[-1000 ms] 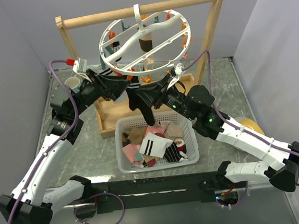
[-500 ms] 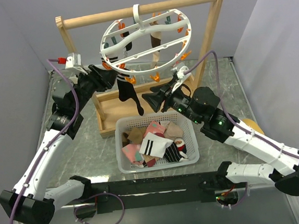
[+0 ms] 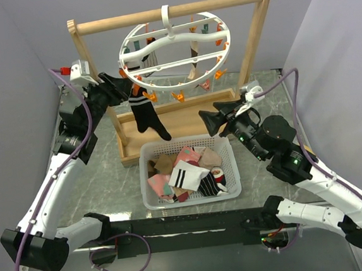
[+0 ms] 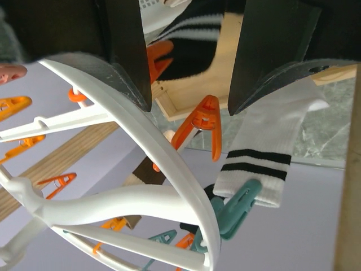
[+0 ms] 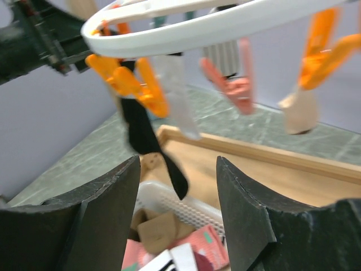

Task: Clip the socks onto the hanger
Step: Rotate the hanger at the clothesline.

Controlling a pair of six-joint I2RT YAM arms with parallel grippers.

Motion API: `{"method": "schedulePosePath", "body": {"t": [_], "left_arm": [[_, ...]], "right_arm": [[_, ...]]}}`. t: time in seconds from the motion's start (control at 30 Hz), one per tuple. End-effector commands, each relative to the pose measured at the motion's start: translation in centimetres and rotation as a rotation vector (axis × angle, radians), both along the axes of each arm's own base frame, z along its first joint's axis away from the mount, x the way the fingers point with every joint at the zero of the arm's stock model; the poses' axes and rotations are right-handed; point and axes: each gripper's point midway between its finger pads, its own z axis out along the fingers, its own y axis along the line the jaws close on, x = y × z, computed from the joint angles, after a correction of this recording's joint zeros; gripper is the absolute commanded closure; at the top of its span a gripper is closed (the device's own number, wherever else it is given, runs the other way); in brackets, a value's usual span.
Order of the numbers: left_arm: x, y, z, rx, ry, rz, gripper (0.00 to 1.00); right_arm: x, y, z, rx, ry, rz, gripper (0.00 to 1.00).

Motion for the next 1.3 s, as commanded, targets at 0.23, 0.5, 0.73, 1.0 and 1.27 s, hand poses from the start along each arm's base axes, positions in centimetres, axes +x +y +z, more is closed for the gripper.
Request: {"method": "schedulePosePath", "body": {"t": [0.23,0.5,0.73,1.0,1.27], "left_arm": [[-2.5,1.3,4.0,0.01,-0.132,-0.02,0.4],[-10.2,-0.3,3.7,0.227,-0.339,-0.274,0.41],[-15.9,-4.4,2.1,0.212,-0.351,-0.684,0.42],[-15.6,-9.2,2.1,0.118,-0.277,-0.853,0.45],[-14.1,-10.9,4.4,0.057,-0.296,-0.844,0.49]], "right_arm": [[3.2,-0.6,1.4,-0.056,-0.103,-0.041,0.36],[4.8,1.3,2.5,-0.054,-0.139,0.018,0.36],[4.8,2.0,3.6,-0.055,-0.194,0.058,0.35],[4.8,2.9,3.6,-0.052,-0.202,0.094,0.41],[6.3,4.0,2.5,-0.103,-0.198,0.089,0.44]]}}
